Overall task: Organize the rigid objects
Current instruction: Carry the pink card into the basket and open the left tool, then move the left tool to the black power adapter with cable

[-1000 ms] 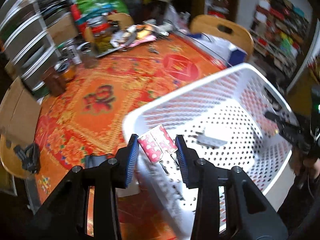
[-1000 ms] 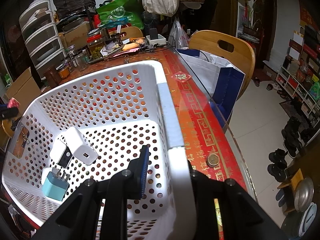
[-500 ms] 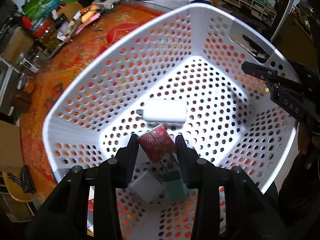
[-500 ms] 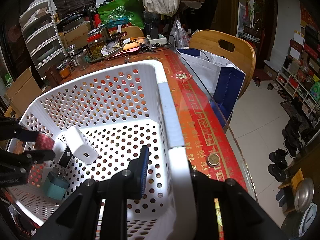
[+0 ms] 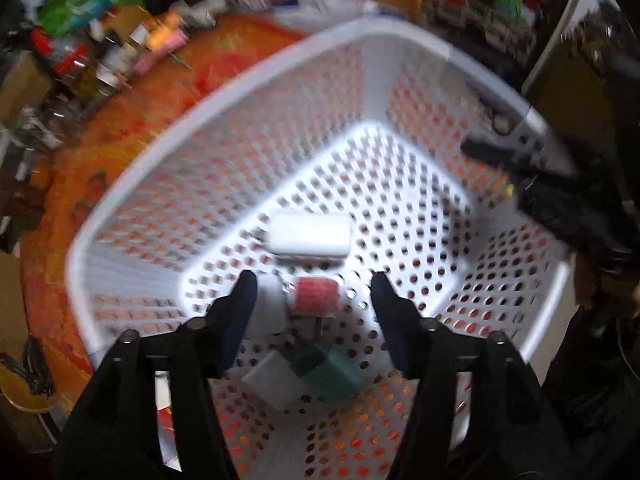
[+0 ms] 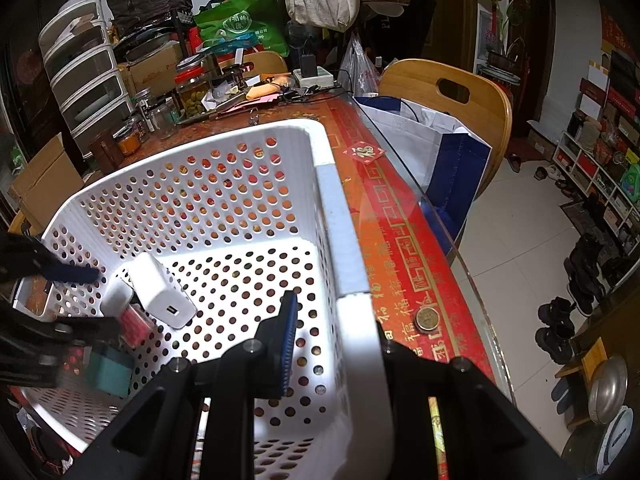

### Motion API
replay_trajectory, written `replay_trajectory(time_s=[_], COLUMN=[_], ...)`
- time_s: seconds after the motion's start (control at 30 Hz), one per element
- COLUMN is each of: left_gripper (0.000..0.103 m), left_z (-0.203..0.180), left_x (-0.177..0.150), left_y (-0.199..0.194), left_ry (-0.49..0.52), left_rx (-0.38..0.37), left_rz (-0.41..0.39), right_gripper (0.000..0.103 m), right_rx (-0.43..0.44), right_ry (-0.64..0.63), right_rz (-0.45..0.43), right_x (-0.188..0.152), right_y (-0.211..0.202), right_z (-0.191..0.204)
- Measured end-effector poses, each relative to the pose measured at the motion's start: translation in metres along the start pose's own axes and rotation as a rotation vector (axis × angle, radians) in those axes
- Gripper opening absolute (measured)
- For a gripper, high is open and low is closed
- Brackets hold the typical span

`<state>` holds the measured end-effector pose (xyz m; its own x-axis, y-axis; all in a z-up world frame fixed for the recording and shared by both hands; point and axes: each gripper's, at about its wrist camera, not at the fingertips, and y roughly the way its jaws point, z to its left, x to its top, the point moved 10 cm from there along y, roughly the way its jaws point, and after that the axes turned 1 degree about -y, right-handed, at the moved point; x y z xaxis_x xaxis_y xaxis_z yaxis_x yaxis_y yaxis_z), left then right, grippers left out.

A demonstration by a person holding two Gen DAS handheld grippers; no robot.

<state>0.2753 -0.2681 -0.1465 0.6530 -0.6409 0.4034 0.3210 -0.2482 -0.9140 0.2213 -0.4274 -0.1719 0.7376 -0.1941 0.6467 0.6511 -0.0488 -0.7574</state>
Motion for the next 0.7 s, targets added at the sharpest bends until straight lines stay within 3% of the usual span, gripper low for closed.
replay_trajectory(time_s=[0.1,0.17,0.23,0.3,0.4,0.5,0.63,0.7], left_gripper=[0.073,0.091,0.097,0.101,0.102,0.102,0.102,0.102], left_z=[0.034,0.074,0.116,0.152,0.208,0.255,0.281,0.283], left_x=[-0.008,-0.022,-0.041,-0.062,-0.097,-0.129,-0.137,-0.135], left_y=[-0.047,-0.077,-0.100,-0.110,-0.100,-0.067,-0.009,0.015], left_ry=[-0.088,-0.184,-0.291,-0.376,-0.524,-0.641,-0.652,-0.643], left_rx=[0.008,0.069,0.141,0.168,0.186,0.238,0.159,0.156], left_rz=[-0.147,-0.238,-0.299,-0.317,-0.294,-0.217,-0.113,-0.065], right_gripper=[0.022,0.022,0.022,0.022,0.022,0.022,0.022,0.022], right_rx=[-0.001,-0.002,-0.005,-0.002,0.000,0.000,-0.001,-0.003], right_ry=[0.001,0.001,0.001,-0.001,-0.003,-0.002,-0.004,-0.003], right_rz=[0.000,0.002,0.001,-0.002,-0.003,-0.002,0.002,0.002], right_x=[-0.001,0.000,0.000,0.000,0.001,0.001,0.003,0.003], right_y=[0.000,0.000,0.000,0.000,0.000,0.000,0.001,0.001], right_z=[0.001,-0.001,-0.001,0.000,-0.002,-0.002,-0.002,-0.002])
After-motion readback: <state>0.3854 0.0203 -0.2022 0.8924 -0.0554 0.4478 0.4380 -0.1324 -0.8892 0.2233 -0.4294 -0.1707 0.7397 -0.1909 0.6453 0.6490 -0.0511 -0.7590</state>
